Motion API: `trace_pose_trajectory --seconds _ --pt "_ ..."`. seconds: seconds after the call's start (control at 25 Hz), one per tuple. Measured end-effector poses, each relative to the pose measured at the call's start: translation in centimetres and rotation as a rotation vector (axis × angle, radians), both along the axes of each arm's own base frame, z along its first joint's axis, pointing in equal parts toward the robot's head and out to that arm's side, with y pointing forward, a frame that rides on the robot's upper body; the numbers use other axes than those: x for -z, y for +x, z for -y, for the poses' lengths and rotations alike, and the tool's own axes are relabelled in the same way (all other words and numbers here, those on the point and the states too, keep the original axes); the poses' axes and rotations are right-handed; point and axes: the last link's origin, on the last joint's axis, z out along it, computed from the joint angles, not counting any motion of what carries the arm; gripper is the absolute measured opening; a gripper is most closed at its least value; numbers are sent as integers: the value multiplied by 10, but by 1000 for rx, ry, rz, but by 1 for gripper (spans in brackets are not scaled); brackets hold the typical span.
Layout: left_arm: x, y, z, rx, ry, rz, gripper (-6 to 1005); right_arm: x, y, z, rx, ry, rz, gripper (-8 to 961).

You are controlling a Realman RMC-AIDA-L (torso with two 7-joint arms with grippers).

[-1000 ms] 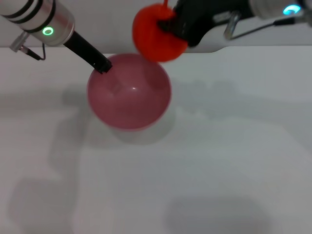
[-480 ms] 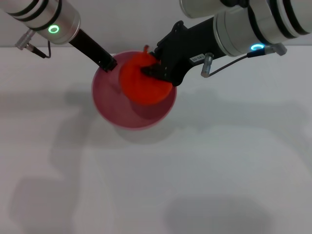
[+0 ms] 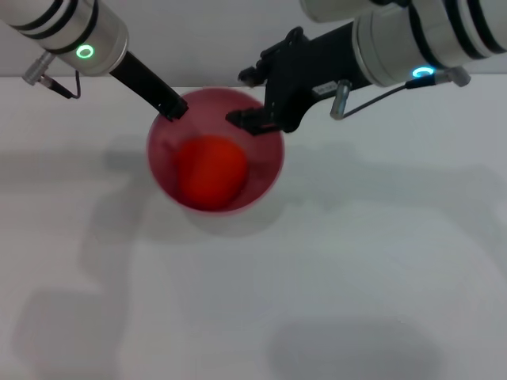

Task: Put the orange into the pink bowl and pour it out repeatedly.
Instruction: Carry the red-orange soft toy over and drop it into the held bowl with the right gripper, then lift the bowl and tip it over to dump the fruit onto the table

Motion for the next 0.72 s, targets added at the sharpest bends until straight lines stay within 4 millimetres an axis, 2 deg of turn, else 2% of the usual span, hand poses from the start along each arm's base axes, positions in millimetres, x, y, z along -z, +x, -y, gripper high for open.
trace_pose_trajectory --seconds 0.12,0.28,0.48,0.72 --pt "0 -1 0 0 3 0 43 -10 3 -5 4 59 -43 502" --pt "-1 -4 -2 7 20 3 43 -33 20 -13 -32 212 -167 539" --pt "-2 -6 -3 24 29 -1 43 -56 60 -19 -62 387 -407 540" --pt "1 -4 -6 55 43 -9 43 -85 106 -8 -144 631 -719 540"
